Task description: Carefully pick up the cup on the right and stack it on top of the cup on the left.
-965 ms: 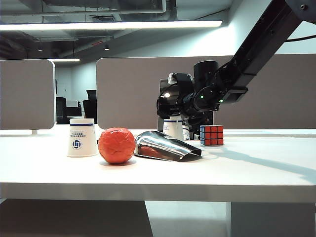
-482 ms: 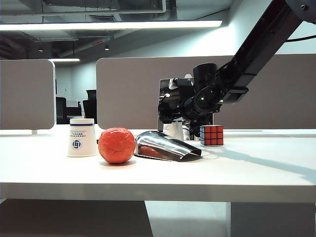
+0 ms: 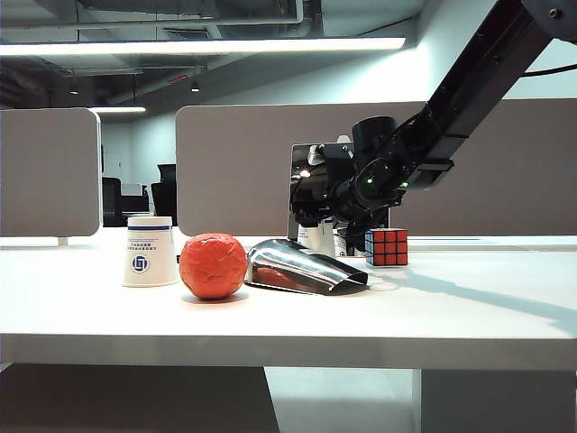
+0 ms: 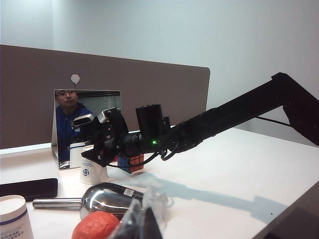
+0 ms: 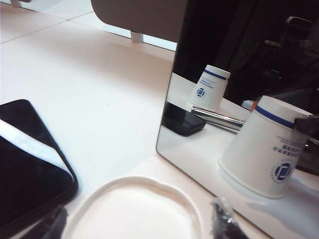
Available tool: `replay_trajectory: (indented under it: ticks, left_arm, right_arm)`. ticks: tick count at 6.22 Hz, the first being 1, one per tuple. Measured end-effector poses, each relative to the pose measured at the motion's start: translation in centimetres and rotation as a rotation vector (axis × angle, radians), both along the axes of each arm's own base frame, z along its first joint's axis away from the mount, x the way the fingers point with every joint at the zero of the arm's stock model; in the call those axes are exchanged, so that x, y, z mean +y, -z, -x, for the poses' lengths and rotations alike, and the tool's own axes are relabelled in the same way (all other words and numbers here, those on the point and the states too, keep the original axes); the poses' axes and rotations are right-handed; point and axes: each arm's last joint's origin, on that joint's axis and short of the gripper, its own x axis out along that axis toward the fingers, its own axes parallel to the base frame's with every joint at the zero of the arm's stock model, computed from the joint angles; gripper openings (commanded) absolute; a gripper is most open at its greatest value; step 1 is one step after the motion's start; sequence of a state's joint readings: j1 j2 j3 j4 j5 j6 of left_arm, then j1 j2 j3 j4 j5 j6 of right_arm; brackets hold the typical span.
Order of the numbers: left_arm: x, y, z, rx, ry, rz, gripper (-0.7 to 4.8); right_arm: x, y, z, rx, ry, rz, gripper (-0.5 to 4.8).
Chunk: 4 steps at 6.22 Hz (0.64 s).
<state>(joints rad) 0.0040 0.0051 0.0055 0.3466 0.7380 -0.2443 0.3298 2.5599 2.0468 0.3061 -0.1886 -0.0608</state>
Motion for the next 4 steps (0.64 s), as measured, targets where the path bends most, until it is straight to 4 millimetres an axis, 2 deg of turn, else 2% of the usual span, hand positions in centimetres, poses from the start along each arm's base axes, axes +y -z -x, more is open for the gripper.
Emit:
replay_trajectory:
  ticks: [1, 4]
  left_arm:
    - [0.0, 0.0, 0.0, 0.0, 0.0, 0.0, -0.05]
    - [0.0, 0.0, 0.0, 0.0, 0.0, 0.0, -0.05]
  right_arm:
    - [-0.05, 0.02, -0.02, 0.001, 0.009, 0.002, 3.03]
    - [-0.07, 0.07, -0.01, 0.007, 0.01, 0.004, 2.9]
